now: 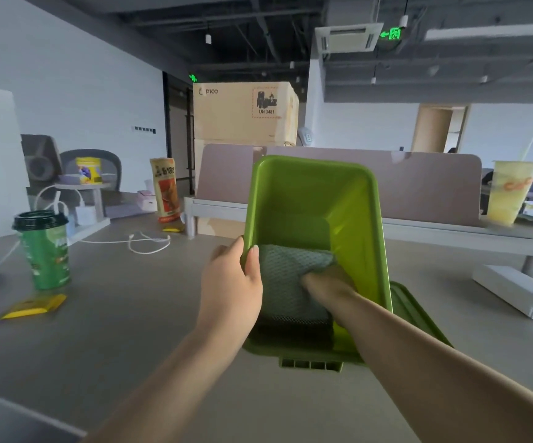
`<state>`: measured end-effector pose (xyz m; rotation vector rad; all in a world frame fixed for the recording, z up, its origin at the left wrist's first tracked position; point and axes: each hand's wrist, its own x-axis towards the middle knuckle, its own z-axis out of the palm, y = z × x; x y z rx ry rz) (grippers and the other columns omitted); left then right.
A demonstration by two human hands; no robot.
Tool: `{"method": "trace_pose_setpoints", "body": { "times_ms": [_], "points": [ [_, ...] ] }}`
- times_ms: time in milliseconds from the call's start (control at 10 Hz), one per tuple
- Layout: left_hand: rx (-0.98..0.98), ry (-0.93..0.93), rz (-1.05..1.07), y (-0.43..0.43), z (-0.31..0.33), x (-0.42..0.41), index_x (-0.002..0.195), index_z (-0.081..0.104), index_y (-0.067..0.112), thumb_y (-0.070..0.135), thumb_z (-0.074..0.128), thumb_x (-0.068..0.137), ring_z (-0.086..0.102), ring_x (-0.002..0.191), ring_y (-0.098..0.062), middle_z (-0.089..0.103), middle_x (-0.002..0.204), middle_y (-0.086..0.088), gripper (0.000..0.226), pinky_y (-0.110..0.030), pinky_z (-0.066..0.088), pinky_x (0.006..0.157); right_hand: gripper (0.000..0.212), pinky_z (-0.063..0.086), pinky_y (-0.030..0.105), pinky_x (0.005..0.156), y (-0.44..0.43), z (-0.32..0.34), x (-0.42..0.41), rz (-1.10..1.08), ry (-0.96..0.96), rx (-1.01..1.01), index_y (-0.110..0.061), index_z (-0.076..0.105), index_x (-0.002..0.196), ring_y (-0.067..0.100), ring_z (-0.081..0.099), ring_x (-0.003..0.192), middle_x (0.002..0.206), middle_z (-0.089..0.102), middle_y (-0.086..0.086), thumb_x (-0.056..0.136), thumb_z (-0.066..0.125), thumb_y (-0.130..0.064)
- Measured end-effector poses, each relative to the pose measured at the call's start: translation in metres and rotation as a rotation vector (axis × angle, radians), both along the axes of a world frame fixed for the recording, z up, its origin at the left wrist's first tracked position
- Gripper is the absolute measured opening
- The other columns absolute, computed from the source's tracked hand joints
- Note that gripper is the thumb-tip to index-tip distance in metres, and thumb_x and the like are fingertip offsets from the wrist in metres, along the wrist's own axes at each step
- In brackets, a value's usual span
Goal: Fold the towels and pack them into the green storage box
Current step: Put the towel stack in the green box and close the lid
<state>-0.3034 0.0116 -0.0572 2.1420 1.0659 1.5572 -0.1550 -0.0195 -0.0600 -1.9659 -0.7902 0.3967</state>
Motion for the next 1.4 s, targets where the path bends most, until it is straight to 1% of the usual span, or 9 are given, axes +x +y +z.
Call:
{"method": "trace_pose_setpoints", "body": {
  "times_ms": [100, 200, 300, 400, 700, 800, 900, 1300, 1400],
  "points": [
    [0.003, 0.015, 0.027, 0.000, -0.002, 0.001, 0.103, 0.060, 0.007, 0.028, 0.041, 0.099, 0.045, 0.060, -0.008, 0.052, 0.080, -0.005, 0.028, -0.016, 0.034, 0.053, 0.055, 0.048, 0.028, 0.079, -0.002, 0.002, -0.002, -0.044, -0.247, 0.009, -0.007, 0.041, 0.132, 0.032, 0.056, 0.109, 0.132, 0.051, 0.018, 0.082, 0.062, -0.003],
    [0.004, 0.021, 0.042, -0.002, -0.001, 0.004, 0.102, 0.059, 0.008, 0.028, 0.041, 0.100, 0.046, 0.061, -0.008, 0.052, 0.080, -0.004, 0.028, -0.014, 0.033, 0.049, 0.098, 0.021, 0.044, 0.118, -0.010, 0.011, -0.011, 0.020, -0.755, -0.064, -0.019, -0.002, 0.152, 0.034, 0.011, 0.146, 0.158, 0.001, 0.013, 0.079, 0.060, 0.003],
    [-0.007, 0.030, 0.048, 0.001, 0.003, 0.005, 0.094, 0.059, 0.007, 0.027, 0.040, 0.100, 0.050, 0.069, -0.018, 0.056, 0.081, -0.008, 0.028, -0.021, 0.028, 0.052, 0.084, -0.007, 0.044, 0.117, -0.006, 0.010, -0.007, 0.207, -0.949, -0.230, -0.026, -0.008, 0.152, 0.027, -0.017, 0.147, 0.161, -0.015, 0.006, 0.091, 0.046, -0.010],
    [-0.007, 0.033, 0.023, 0.002, 0.005, 0.006, 0.085, 0.056, 0.006, 0.025, 0.041, 0.099, 0.052, 0.070, -0.021, 0.056, 0.078, -0.010, 0.028, -0.028, 0.030, 0.056, 0.061, -0.005, 0.047, 0.117, 0.004, 0.001, 0.002, 0.297, -0.901, -0.487, -0.026, -0.009, 0.152, 0.028, -0.017, 0.147, 0.161, -0.017, 0.007, 0.102, 0.025, -0.030],
    [-0.188, 0.123, -0.004, 0.023, 0.028, 0.007, 0.084, 0.059, 0.010, 0.024, 0.043, 0.100, 0.051, 0.057, -0.016, 0.053, 0.065, -0.003, 0.026, -0.026, 0.032, 0.046, 0.073, -0.001, 0.052, 0.117, -0.031, 0.050, 0.009, -0.022, -1.136, -0.218, -0.010, 0.026, 0.146, 0.039, -0.002, 0.146, 0.158, 0.009, 0.015, 0.080, 0.057, -0.011],
    [-0.287, 0.172, 0.009, 0.037, 0.036, 0.010, 0.085, 0.058, 0.011, 0.026, 0.043, 0.100, 0.052, 0.062, -0.017, 0.053, 0.068, -0.001, 0.026, -0.025, 0.032, 0.047, 0.064, 0.046, 0.042, 0.089, -0.036, 0.056, 0.024, -0.019, -0.568, -0.261, -0.008, 0.026, 0.143, 0.041, 0.044, 0.122, 0.142, 0.037, 0.020, 0.084, 0.052, -0.006],
    [-0.357, 0.198, 0.001, 0.050, 0.042, 0.019, 0.101, 0.061, 0.007, 0.026, 0.044, 0.100, 0.054, 0.068, -0.019, 0.057, 0.076, -0.003, 0.025, -0.026, 0.037, 0.054, 0.032, 0.035, 0.027, 0.049, -0.023, 0.056, 0.041, 0.046, -0.348, -0.121, -0.003, 0.049, 0.115, 0.029, 0.053, 0.075, 0.100, 0.058, 0.017, 0.084, 0.045, -0.004],
    [-0.636, 0.335, 0.040, 0.085, 0.056, 0.048, 0.119, 0.051, 0.002, 0.019, 0.050, 0.097, 0.043, 0.063, -0.019, 0.046, 0.078, -0.007, 0.028, -0.027, 0.032, 0.046, 0.030, 0.028, 0.023, 0.047, 0.020, 0.065, 0.066, 0.055, -0.311, -0.273, -0.011, 0.035, 0.065, 0.014, 0.031, 0.055, 0.067, 0.034, 0.004, 0.094, 0.042, -0.007],
    [-0.644, 0.408, 0.049, 0.089, 0.058, 0.055, 0.113, 0.054, 0.002, 0.021, 0.051, 0.096, 0.049, 0.066, -0.022, 0.054, 0.091, -0.013, 0.026, -0.027, 0.036, 0.047, 0.016, 0.039, 0.026, 0.052, 0.019, 0.071, 0.060, 0.073, -0.272, -0.416, -0.002, 0.049, 0.097, 0.018, 0.041, 0.054, 0.068, 0.043, 0.011, 0.098, 0.033, -0.006]
  ]
}}
